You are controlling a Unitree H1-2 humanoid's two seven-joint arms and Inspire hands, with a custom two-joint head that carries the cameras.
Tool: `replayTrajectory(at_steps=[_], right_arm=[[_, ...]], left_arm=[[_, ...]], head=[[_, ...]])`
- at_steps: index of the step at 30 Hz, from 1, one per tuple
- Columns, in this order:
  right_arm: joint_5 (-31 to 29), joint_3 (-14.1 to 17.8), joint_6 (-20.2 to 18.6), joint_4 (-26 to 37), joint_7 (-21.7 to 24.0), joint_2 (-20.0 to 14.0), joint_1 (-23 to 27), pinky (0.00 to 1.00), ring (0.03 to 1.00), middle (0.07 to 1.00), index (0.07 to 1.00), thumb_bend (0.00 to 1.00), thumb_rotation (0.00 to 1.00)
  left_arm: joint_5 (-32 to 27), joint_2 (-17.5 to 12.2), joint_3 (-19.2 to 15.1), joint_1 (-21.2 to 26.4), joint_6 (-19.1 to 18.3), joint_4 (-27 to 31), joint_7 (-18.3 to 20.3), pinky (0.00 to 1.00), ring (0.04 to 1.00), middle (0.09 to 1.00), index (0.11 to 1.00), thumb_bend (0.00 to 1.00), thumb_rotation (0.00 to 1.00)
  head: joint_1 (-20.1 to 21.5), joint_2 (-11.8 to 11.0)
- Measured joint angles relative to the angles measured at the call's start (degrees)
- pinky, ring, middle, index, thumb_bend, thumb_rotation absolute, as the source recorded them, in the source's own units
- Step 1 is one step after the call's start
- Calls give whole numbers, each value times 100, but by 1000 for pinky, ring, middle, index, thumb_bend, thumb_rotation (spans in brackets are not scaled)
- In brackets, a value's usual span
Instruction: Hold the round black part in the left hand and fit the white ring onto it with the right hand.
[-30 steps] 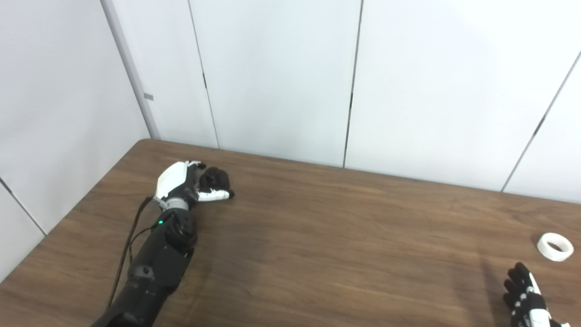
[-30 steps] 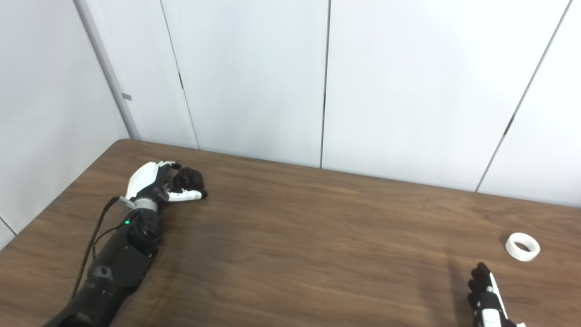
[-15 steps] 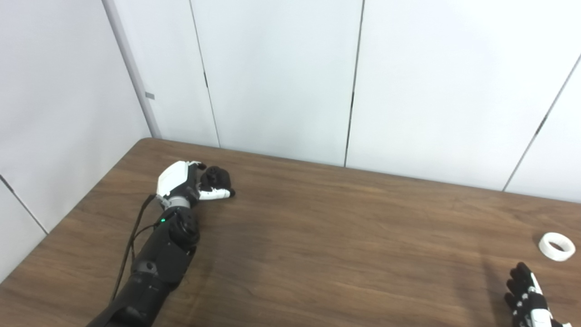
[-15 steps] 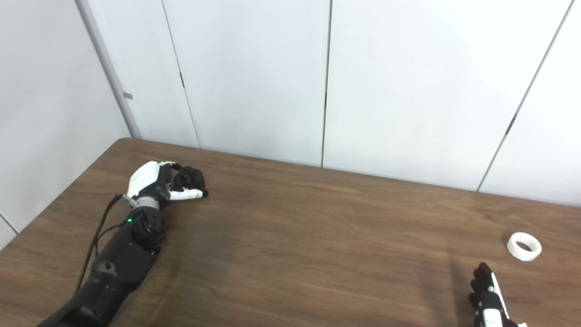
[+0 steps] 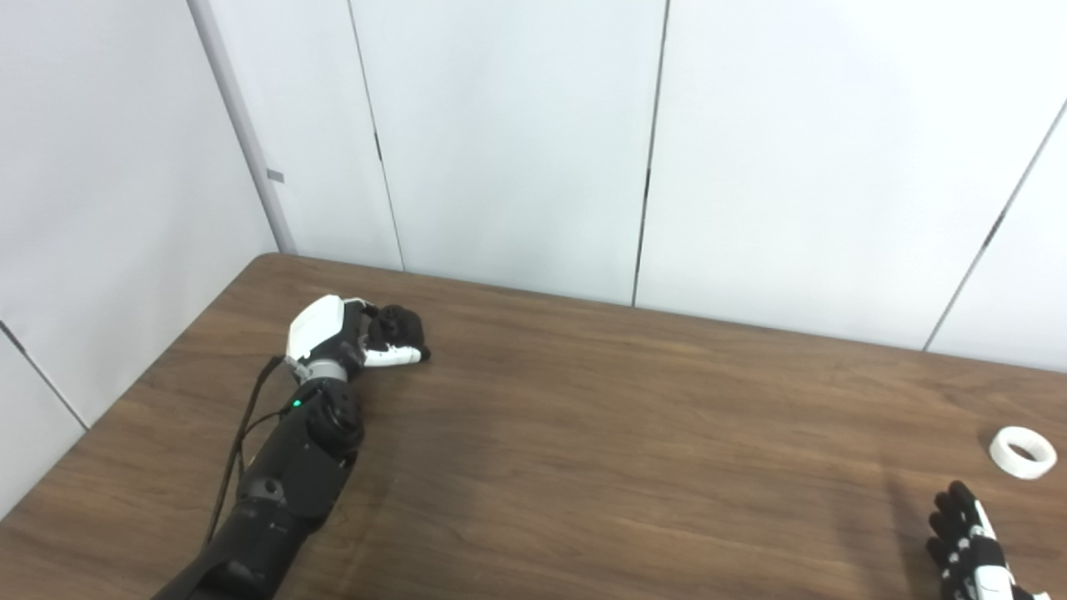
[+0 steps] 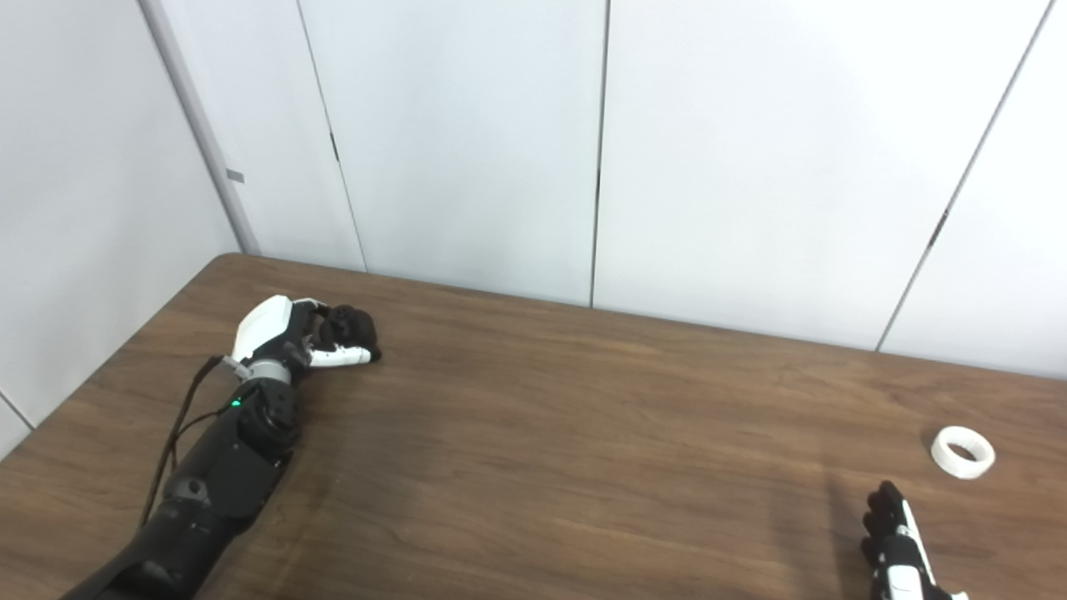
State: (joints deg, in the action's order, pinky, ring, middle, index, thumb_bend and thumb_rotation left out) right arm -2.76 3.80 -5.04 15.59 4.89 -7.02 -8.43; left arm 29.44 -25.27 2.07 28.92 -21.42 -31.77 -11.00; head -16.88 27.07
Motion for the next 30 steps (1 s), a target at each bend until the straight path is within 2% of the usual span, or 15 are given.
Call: replayTrajectory(at_steps=[9, 19, 23, 26, 27, 28, 30], right_arm=[[42, -9, -7, 4, -2, -1, 0, 1000, 997, 992, 1000, 521, 1000], [80, -20, -3, 5, 0, -3, 0, 1000, 996, 993, 1000, 522, 1000], [79, -18, -1, 5, 0, -3, 0, 1000, 1000, 994, 1000, 511, 1000], [79, -18, 1, 5, 1, -3, -1, 1000, 996, 994, 1000, 516, 1000], [79, -18, 1, 6, 1, -3, -2, 1000, 996, 994, 1000, 518, 1000], [79, -18, 1, 5, 1, -3, -3, 1000, 997, 995, 1000, 519, 1000], [79, -17, 5, 5, 0, -3, -4, 1000, 995, 994, 1000, 514, 1000]], left_arm=[[-30, -11, 17, 25, 13, -41, -8, 1000, 961, 898, 719, 948, 350], [-87, -14, 15, 27, 115, -75, -14, 1000, 953, 888, 716, 930, 314], [-126, -25, 11, 34, 180, -99, -5, 1000, 945, 875, 657, 901, 288], [-232, -26, -23, 37, 270, -108, -22, 1000, 930, 849, 584, 844, 191], [-266, -25, -43, 36, 353, -132, -42, 1000, 921, 833, 537, 688, 129], [-299, -18, -73, 31, 437, -166, -61, 1000, 910, 815, 512, 608, 94], [-346, 9, -121, 5, 522, -172, -168, 999, 896, 790, 491, 540, 61]], head=[[9, 9], [26, -9], [26, -26], [26, -26], [26, -26], [26, -18], [26, -18]])
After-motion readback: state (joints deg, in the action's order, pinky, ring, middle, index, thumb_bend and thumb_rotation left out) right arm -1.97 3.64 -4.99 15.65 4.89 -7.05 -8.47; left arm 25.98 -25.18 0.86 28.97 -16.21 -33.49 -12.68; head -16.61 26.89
